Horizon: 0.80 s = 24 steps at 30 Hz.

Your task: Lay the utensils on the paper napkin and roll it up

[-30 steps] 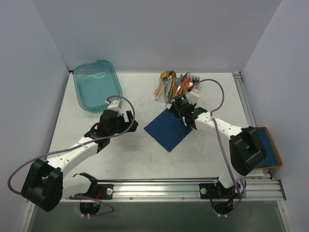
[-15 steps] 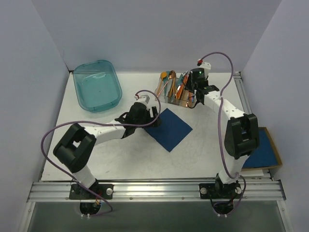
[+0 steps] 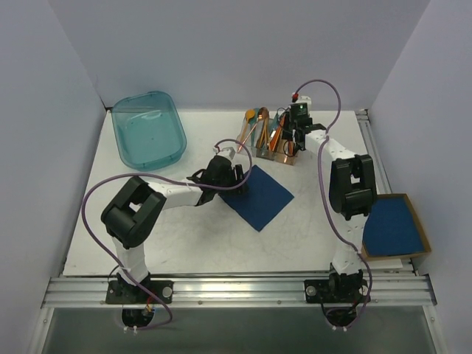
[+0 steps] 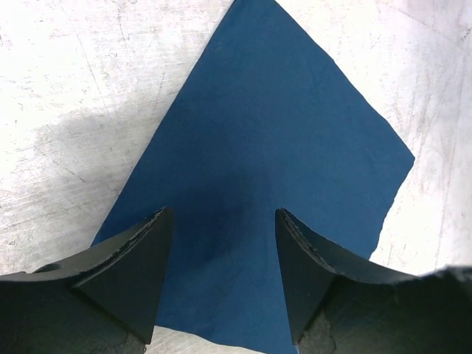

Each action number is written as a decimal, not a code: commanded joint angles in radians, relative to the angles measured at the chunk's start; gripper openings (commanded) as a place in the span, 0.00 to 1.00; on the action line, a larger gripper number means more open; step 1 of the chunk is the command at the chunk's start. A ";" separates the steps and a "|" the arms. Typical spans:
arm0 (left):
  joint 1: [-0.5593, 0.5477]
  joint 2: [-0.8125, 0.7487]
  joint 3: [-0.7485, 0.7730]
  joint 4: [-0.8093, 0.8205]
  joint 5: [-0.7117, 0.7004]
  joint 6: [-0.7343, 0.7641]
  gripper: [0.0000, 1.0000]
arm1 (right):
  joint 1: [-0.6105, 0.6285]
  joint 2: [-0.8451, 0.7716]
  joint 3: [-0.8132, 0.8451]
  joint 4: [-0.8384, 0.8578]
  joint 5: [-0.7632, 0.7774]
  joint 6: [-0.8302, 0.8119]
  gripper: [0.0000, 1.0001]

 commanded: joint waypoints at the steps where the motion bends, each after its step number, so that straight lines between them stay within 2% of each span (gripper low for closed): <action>1: 0.010 0.011 0.044 0.007 -0.001 0.017 0.66 | -0.010 0.025 0.050 0.002 -0.017 -0.035 0.35; 12: 0.030 0.017 0.033 0.014 -0.001 0.023 0.65 | -0.015 0.079 0.069 0.015 -0.056 -0.046 0.27; 13: 0.030 0.015 0.033 0.014 -0.002 0.026 0.65 | -0.015 0.082 0.067 0.015 -0.056 -0.046 0.23; 19: 0.029 -0.014 0.045 -0.004 -0.001 0.041 0.65 | -0.013 0.063 0.055 0.021 -0.037 -0.043 0.13; 22: 0.029 -0.034 0.053 -0.018 -0.001 0.047 0.65 | -0.014 0.050 0.046 0.024 -0.030 -0.042 0.03; 24: 0.029 -0.052 0.058 -0.030 -0.001 0.052 0.65 | -0.015 0.034 0.037 0.030 -0.030 -0.040 0.00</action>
